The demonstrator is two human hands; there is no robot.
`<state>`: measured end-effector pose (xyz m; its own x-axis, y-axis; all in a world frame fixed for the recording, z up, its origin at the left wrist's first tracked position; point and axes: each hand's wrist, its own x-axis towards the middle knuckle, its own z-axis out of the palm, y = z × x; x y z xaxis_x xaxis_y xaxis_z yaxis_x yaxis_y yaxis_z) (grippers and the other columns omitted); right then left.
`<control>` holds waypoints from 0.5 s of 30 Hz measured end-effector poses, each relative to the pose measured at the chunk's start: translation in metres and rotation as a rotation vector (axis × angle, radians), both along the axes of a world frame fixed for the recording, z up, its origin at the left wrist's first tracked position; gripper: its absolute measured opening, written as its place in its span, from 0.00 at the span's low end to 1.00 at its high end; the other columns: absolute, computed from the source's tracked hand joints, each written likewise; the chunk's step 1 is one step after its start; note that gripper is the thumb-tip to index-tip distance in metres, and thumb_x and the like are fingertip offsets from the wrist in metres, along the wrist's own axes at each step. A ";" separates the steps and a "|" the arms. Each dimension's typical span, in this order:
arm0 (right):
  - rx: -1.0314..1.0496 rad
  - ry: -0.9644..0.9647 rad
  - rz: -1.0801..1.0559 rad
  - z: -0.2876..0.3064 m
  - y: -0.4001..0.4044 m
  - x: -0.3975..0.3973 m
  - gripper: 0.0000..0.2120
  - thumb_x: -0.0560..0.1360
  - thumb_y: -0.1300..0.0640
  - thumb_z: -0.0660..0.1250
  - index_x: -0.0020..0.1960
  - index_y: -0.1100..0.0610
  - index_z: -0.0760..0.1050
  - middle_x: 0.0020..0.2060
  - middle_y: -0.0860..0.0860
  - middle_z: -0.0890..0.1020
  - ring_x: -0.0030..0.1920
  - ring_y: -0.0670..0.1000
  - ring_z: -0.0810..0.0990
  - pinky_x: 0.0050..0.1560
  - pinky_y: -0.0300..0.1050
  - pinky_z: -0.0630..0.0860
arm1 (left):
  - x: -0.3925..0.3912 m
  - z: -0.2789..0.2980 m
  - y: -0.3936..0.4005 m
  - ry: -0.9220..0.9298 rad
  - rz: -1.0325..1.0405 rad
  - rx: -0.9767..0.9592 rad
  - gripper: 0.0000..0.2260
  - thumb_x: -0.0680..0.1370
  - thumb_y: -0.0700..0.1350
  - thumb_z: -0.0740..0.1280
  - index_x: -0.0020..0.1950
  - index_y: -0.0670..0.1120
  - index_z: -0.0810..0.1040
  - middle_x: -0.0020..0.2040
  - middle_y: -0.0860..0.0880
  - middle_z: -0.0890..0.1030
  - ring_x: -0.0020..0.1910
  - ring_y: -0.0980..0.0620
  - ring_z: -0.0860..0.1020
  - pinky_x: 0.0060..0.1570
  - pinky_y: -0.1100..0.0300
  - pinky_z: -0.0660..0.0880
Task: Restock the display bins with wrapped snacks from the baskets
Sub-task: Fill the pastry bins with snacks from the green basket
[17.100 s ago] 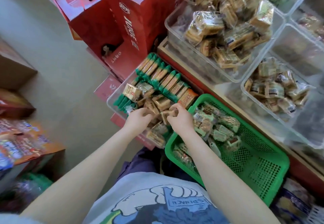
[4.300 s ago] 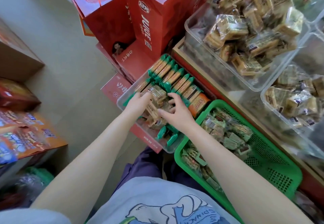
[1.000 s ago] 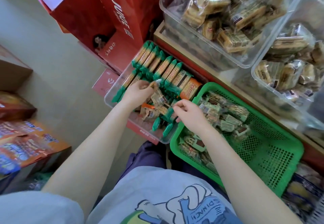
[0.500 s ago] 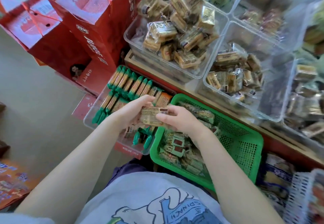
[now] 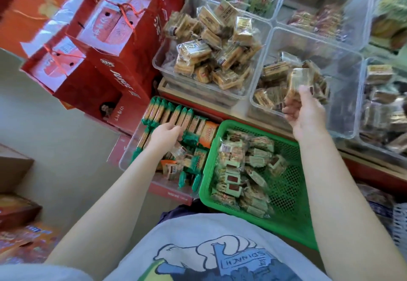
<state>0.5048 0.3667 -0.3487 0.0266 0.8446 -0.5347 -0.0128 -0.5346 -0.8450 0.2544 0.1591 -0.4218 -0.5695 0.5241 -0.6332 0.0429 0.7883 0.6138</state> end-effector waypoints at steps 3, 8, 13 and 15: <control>-0.085 0.016 -0.085 -0.006 0.006 -0.003 0.11 0.81 0.57 0.65 0.61 0.60 0.75 0.50 0.55 0.85 0.37 0.50 0.86 0.43 0.43 0.82 | 0.003 -0.007 -0.010 -0.028 0.016 -0.003 0.09 0.80 0.44 0.62 0.53 0.42 0.80 0.46 0.45 0.84 0.37 0.51 0.80 0.42 0.55 0.77; -0.020 -0.110 -0.064 -0.016 -0.021 -0.010 0.09 0.81 0.62 0.62 0.60 0.60 0.72 0.46 0.56 0.84 0.33 0.50 0.83 0.38 0.42 0.81 | 0.001 -0.016 -0.013 -0.027 0.043 0.019 0.09 0.81 0.44 0.62 0.52 0.43 0.80 0.44 0.46 0.84 0.37 0.50 0.80 0.45 0.52 0.78; 0.047 -0.321 0.417 -0.034 -0.076 -0.040 0.05 0.82 0.60 0.62 0.53 0.58 0.76 0.41 0.54 0.83 0.34 0.49 0.81 0.38 0.44 0.80 | -0.006 -0.041 -0.030 0.102 -0.053 -0.117 0.08 0.80 0.48 0.64 0.49 0.45 0.79 0.42 0.47 0.84 0.39 0.46 0.82 0.44 0.51 0.81; -0.022 -0.362 0.638 -0.053 -0.096 -0.054 0.05 0.82 0.58 0.62 0.52 0.57 0.77 0.42 0.55 0.83 0.35 0.49 0.81 0.39 0.46 0.81 | -0.006 -0.064 -0.040 0.134 -0.162 -0.271 0.07 0.81 0.46 0.63 0.53 0.46 0.79 0.43 0.48 0.83 0.35 0.48 0.79 0.36 0.56 0.78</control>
<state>0.4504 0.2709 -0.4020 -0.2892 0.7437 -0.6027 0.5844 -0.3615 -0.7265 0.2482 0.1190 -0.4861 -0.5802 0.4376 -0.6870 0.2471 0.8982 0.3635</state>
